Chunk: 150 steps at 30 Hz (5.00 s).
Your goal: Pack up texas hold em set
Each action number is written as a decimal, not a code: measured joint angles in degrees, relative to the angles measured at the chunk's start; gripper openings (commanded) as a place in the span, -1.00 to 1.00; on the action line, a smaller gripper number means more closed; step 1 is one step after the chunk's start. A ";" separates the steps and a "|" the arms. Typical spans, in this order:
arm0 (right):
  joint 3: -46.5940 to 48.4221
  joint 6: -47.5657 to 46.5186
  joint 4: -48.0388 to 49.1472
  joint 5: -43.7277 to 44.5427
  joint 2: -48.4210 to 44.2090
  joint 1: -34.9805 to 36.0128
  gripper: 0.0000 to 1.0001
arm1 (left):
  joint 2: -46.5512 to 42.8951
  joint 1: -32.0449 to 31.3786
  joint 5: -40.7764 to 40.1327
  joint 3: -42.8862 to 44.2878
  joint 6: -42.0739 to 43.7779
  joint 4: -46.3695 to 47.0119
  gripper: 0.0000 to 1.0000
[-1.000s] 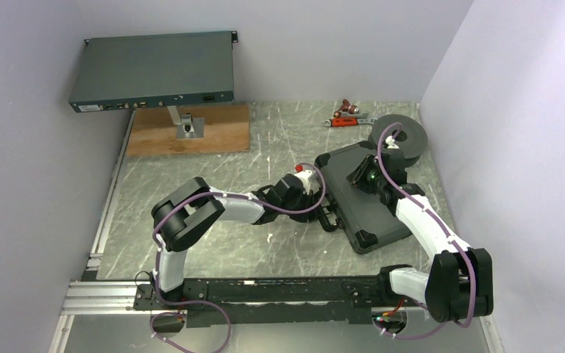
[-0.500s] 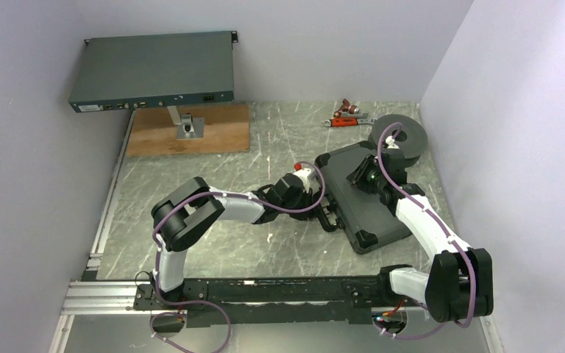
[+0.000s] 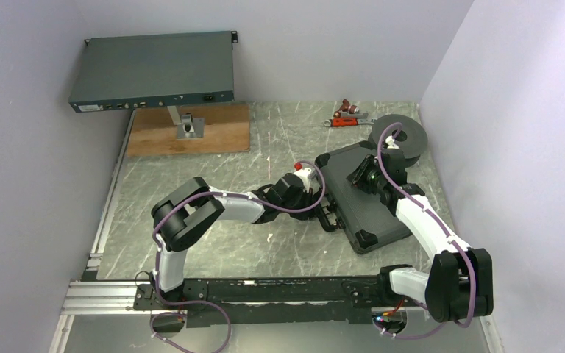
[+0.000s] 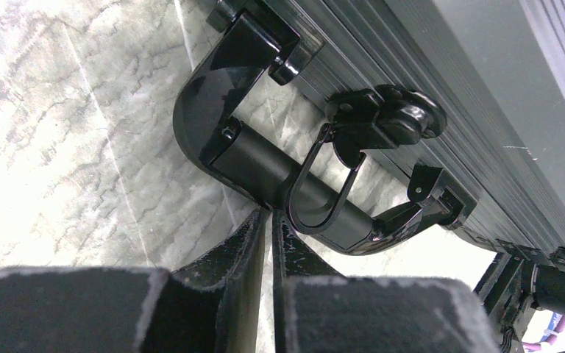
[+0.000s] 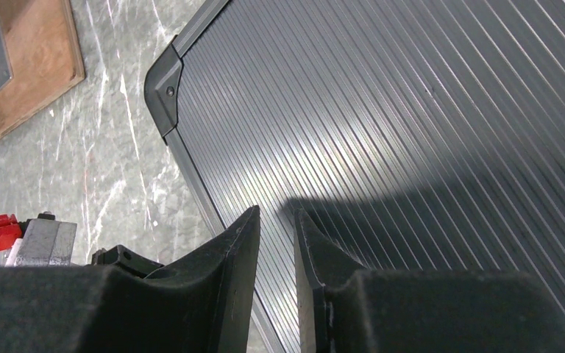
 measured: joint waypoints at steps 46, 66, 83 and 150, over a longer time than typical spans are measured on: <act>-1.75 1.92 1.27 0.28 -0.50 -0.24 -1.00 | -0.46 0.11 1.68 3.19 -1.95 3.93 -0.75; -1.75 1.90 1.27 0.28 -0.50 -0.24 -1.00 | 0.11 0.11 3.89 7.39 -2.34 4.11 -0.76; -1.64 1.88 1.14 0.28 -0.50 -0.24 -1.00 | 1.05 0.11 3.87 6.21 -2.84 6.40 -0.77; -1.55 1.79 1.05 0.26 -0.31 -0.24 -1.00 | 0.61 -2.95 -0.59 7.74 -1.25 2.16 -0.79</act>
